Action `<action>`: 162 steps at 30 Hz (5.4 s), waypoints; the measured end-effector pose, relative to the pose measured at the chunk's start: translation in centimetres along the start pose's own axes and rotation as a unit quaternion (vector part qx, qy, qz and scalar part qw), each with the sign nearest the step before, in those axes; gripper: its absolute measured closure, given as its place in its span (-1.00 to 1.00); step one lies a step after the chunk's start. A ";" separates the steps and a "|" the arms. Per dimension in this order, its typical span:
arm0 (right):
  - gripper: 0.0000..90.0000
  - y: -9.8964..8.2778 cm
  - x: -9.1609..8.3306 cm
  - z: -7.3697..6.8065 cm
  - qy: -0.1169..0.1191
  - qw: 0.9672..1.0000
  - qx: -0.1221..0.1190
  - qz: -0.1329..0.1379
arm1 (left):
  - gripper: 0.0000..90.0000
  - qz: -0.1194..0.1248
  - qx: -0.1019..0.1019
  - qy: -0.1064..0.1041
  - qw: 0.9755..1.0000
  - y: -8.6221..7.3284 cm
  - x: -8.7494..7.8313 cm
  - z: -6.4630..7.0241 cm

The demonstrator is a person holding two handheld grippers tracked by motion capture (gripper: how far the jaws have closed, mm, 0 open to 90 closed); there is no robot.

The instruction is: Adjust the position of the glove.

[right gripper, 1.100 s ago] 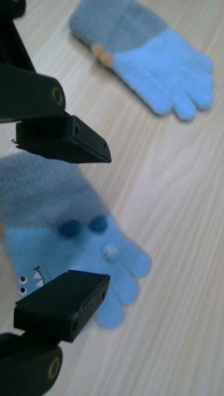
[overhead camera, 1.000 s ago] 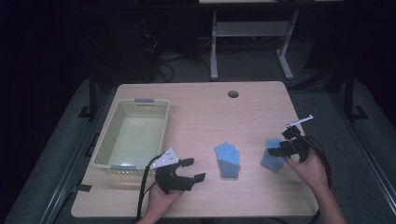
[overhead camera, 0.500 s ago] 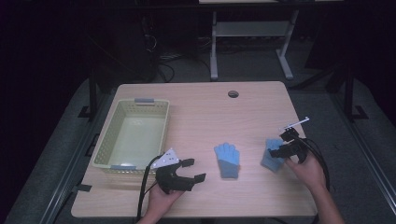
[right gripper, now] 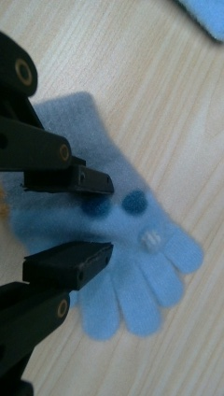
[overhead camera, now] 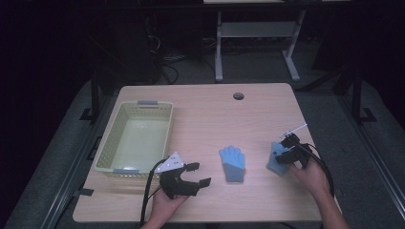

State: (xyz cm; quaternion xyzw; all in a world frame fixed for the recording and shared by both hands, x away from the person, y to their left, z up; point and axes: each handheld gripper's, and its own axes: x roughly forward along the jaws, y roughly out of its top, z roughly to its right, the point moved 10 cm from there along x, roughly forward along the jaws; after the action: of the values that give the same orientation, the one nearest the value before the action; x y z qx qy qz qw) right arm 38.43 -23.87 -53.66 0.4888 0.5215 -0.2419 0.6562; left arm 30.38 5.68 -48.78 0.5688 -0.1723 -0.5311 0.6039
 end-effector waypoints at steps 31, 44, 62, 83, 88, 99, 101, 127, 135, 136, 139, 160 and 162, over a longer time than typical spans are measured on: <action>0.82 2.6 -3.8 -3.1 0.026 0.996 -0.066 0.044 | -0.49 0.000 -0.003 0.002 1.000 0.0 -0.1 -0.2; 0.80 4.8 -5.2 -7.8 0.068 0.987 -0.133 0.064 | -0.49 0.001 -0.002 0.002 1.000 0.1 -0.2 -0.2; 0.78 5.9 -3.9 -12.7 0.117 0.972 -0.198 0.049 | -0.49 0.001 0.000 0.000 1.000 0.1 -0.2 -0.1; 0.76 6.2 -2.4 -15.2 0.131 0.962 -0.236 0.031 | -0.49 0.003 0.002 0.000 1.000 0.2 -0.3 0.1; 0.75 6.1 -1.7 -15.1 0.115 0.963 -0.241 0.019 | -0.49 0.003 0.001 -0.001 1.000 0.1 -0.2 0.1; 0.71 6.0 -0.3 -15.2 0.098 0.965 -0.244 0.013 | -0.49 0.005 0.000 -0.001 1.000 0.2 -0.3 0.2; 0.69 6.0 -0.1 -15.1 0.093 0.965 -0.245 0.013 | -0.49 0.005 0.001 -0.002 1.000 0.2 -0.3 0.2; 0.86 6.0 1.7 -15.6 0.092 0.973 -0.212 0.024 | -0.49 -0.003 0.000 0.000 1.000 -0.1 -0.1 0.2; 0.45 6.1 0.7 -15.3 0.104 0.978 -0.175 0.047 | -0.49 -0.010 0.008 0.004 1.000 -0.3 0.2 0.2; 0.39 6.1 0.5 -15.1 0.105 0.979 -0.169 0.051 | -0.49 -0.012 0.008 0.004 1.000 -0.3 0.3 0.1; 0.28 5.9 0.3 -14.6 0.104 0.981 -0.155 0.054 | -0.49 -0.010 0.002 0.005 1.000 -0.3 0.3 -0.1; -0.08 3.7 -1.9 -12.0 0.150 0.980 -0.007 0.129 | -0.49 -0.024 -0.054 0.026 0.998 0.2 2.6 0.2; -0.10 3.4 -2.0 -11.9 0.163 0.977 0.013 0.135 | -0.49 -0.036 -0.067 0.028 0.997 0.1 3.2 0.3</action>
State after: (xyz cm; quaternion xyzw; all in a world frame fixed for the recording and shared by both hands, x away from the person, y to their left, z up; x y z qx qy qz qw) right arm 35.22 -12.23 -50.29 0.5955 0.5476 -0.0752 0.5830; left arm 31.41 2.83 -49.92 0.5474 -0.0993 -0.5468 0.6257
